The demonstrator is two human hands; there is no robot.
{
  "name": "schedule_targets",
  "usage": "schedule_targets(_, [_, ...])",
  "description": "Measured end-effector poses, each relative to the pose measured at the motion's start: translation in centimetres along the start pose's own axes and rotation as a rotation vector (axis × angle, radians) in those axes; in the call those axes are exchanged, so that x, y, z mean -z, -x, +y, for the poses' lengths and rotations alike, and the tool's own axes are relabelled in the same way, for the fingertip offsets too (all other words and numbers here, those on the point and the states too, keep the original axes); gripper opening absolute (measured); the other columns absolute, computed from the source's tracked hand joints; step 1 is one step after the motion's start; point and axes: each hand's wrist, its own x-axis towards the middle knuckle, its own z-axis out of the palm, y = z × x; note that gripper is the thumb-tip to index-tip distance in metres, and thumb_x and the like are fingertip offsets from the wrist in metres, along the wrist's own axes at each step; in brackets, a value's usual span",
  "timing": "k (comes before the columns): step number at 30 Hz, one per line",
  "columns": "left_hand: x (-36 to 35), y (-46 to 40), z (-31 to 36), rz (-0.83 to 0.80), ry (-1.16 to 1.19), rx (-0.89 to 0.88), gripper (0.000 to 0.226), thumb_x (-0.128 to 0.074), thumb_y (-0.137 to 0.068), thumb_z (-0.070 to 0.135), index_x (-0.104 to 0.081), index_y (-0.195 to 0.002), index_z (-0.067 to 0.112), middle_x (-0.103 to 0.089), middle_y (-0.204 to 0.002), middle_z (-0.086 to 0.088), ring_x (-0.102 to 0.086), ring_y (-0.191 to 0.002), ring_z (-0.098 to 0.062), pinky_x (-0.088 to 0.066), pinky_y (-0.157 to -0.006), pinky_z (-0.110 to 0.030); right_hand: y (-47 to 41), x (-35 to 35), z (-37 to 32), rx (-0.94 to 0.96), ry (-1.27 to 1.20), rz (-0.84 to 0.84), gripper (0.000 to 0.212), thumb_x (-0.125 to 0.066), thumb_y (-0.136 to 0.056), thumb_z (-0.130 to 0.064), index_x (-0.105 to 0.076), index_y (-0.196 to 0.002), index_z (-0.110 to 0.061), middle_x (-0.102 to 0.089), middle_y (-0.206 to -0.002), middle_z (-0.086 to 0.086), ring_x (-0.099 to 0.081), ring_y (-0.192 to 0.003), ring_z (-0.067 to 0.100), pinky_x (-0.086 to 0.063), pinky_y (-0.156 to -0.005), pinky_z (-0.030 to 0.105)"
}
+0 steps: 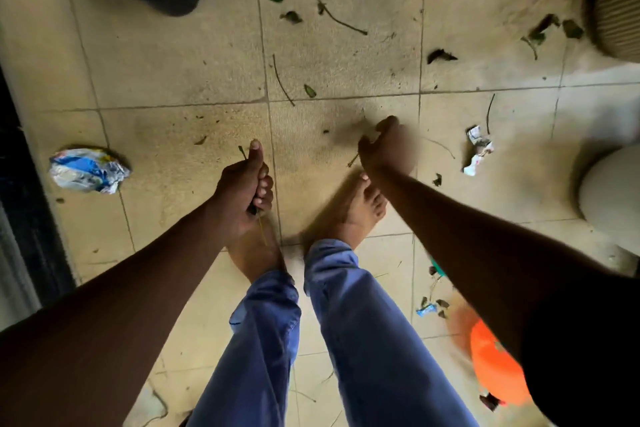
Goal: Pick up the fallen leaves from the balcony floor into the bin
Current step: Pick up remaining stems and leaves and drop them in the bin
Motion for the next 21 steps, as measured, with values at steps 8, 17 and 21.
schedule_targets(8, [0.6, -0.5, 0.2, 0.032, -0.005, -0.013, 0.05, -0.057, -0.095, 0.059, -0.047, -0.068, 0.018, -0.04, -0.055, 0.004, -0.03, -0.04, -0.006, -0.021, -0.038, -0.015, -2.2, -0.2, -1.8, 0.047, -0.059, -0.114, 0.02, -0.054, -0.096, -0.025, -0.073, -0.103, -0.02, -0.074, -0.099, 0.003, -0.07, -0.093, 0.025, -0.049, -0.074, 0.028])
schedule_targets(17, [-3.0, -0.4, 2.5, 0.118, -0.173, -0.247, 0.047, -0.067, -0.085, 0.066, -0.063, -0.069, 0.022, -0.043, -0.053, 0.006, -0.032, -0.041, -0.007, -0.022, -0.044, -0.019, 4.6, 1.3, -7.7, 0.243, -0.609, -0.622, 0.019, -0.084, -0.078, -0.007, -0.07, -0.072, -0.019, -0.072, -0.064, 0.001, -0.069, -0.059, 0.015, -0.058, -0.055, 0.032])
schedule_targets(21, [-3.5, -1.6, 3.0, 0.232, -0.267, -0.342, 0.041, -0.065, -0.096, 0.047, -0.059, -0.066, 0.019, -0.051, -0.059, -0.004, -0.041, -0.046, -0.013, -0.028, -0.048, -0.021, 5.7, 1.1, -8.6, 0.148, -0.783, -0.664, 0.011, -0.072, -0.079, 0.007, -0.073, -0.077, -0.003, -0.073, -0.071, 0.016, -0.067, -0.061, 0.029, -0.06, -0.06, 0.04])
